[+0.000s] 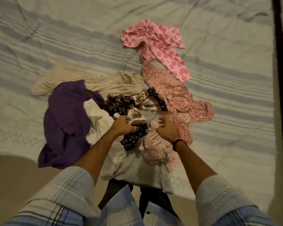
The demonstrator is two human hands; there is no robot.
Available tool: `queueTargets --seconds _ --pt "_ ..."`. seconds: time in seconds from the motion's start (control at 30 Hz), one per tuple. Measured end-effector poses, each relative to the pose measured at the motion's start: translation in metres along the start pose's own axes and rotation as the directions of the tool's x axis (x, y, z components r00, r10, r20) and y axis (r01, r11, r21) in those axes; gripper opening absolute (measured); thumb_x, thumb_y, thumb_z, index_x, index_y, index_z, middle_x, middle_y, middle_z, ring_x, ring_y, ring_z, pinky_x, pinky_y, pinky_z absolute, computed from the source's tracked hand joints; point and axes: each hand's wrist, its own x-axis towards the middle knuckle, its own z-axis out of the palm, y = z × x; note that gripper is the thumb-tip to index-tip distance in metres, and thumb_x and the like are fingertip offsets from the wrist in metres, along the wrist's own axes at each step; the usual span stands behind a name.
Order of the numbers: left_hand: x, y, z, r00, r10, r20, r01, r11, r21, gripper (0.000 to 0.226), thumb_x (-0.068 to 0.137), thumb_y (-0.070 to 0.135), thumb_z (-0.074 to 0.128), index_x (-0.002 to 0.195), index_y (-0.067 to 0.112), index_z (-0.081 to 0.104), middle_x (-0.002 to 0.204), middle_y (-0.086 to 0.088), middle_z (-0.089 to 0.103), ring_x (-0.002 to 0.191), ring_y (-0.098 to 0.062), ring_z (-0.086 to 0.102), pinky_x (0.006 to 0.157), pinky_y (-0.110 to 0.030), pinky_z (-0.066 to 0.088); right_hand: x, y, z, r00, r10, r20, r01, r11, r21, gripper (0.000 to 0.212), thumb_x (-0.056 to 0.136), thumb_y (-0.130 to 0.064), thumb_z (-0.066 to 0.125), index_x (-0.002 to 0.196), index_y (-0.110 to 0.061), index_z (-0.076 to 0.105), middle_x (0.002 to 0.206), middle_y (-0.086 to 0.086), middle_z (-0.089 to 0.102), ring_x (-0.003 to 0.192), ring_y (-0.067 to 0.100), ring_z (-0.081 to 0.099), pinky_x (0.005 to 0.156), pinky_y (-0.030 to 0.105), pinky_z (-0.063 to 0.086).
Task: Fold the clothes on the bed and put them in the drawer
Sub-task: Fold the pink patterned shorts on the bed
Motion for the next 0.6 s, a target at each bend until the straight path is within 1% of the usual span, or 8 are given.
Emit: queueTargets --seconds 0.1,0.17,0.23,0.3,0.37,0.47,0.53,0.6 --pt "0.024 0.016 0.035 0.998 -0.015 0.053 0.013 0.999 0.04 0.056 0.08 0.027 0.079 0.128 0.012 0.056 0.126 -0.003 0.058 0.117 -0.023 0.056 0.099 -0.041 0.049 0.021 0.039 -0.021 0.998 0.06 -0.002 -0.06 0.998 -0.02 0.059 0.087 -0.008 0.065 0.141 -0.006 0.042 0.136 0.014 0.053 0.117 0.029 0.055 0.093 0.04 0.048" --pt "0.039 0.024 0.061 0.997 -0.003 0.083 -0.004 0.996 0.084 0.047 0.081 0.025 0.077 0.122 0.013 0.059 0.116 -0.001 0.056 0.114 -0.02 0.055 0.098 -0.036 0.048 0.038 0.064 -0.033 0.995 0.093 -0.031 -0.095 0.993 -0.065 0.061 0.084 -0.007 0.065 0.141 -0.004 0.043 0.135 0.016 0.053 0.117 0.031 0.054 0.092 0.037 0.046" --pt "0.053 0.03 0.083 0.994 -0.006 0.109 -0.009 0.991 0.132 0.033 0.081 0.022 0.075 0.109 0.016 0.06 0.103 -0.007 0.058 0.104 -0.02 0.056 0.089 -0.033 0.046 0.052 0.085 -0.041 0.992 0.113 -0.064 -0.119 0.986 -0.116 0.066 0.08 -0.009 0.066 0.142 -0.002 0.043 0.135 0.017 0.052 0.12 0.033 0.052 0.091 0.034 0.043" --pt "0.067 0.033 0.104 0.99 -0.045 0.136 0.023 0.988 0.154 0.04 0.081 0.023 0.075 0.115 0.009 0.06 0.11 -0.016 0.062 0.107 -0.025 0.058 0.092 -0.037 0.047 0.068 0.107 -0.046 0.988 0.135 -0.074 -0.145 0.978 -0.153 0.076 0.077 -0.016 0.069 0.144 -0.005 0.037 0.142 0.019 0.043 0.126 0.038 0.046 0.098 0.04 0.043" --pt "0.077 0.034 0.119 0.985 -0.076 0.153 0.051 0.986 0.16 0.054 0.081 0.025 0.075 0.128 0.011 0.056 0.127 -0.008 0.059 0.118 -0.024 0.055 0.097 -0.037 0.048 0.08 0.125 -0.045 0.985 0.156 -0.073 -0.169 0.954 -0.247 0.093 0.075 -0.03 0.074 0.151 -0.011 0.024 0.152 0.02 0.027 0.133 0.046 0.036 0.105 0.053 0.04" --pt "0.091 0.028 0.14 0.981 -0.118 0.152 0.094 0.983 0.157 0.058 0.079 0.026 0.076 0.131 0.014 0.053 0.131 -0.004 0.056 0.12 -0.021 0.054 0.1 -0.035 0.046 0.096 0.142 -0.037 0.981 0.195 -0.016 -0.192 0.938 -0.289 0.129 0.069 -0.044 0.084 0.157 -0.02 -0.007 0.162 0.022 0.004 0.142 0.05 0.021 0.112 0.061 0.031" --pt "0.096 0.025 0.151 0.979 -0.146 0.146 0.124 0.981 0.147 0.058 0.081 0.025 0.075 0.133 0.013 0.052 0.127 -0.004 0.056 0.118 -0.021 0.054 0.1 -0.033 0.044 0.104 0.145 -0.027 0.981 0.194 -0.028 -0.194 0.936 -0.293 0.14 0.066 -0.049 0.087 0.156 -0.017 -0.015 0.16 0.026 0.01 0.141 0.049 0.025 0.111 0.059 0.033" --pt "0.1 0.024 0.157 0.979 -0.156 0.135 0.138 0.982 0.129 0.057 0.084 0.026 0.072 0.135 0.012 0.05 0.127 -0.006 0.056 0.116 -0.022 0.054 0.1 -0.032 0.043 0.112 0.14 -0.02 0.978 0.201 -0.051 -0.208 0.947 -0.244 0.132 0.072 -0.047 0.084 0.156 -0.01 -0.011 0.153 0.027 0.03 0.134 0.046 0.04 0.106 0.053 0.041"
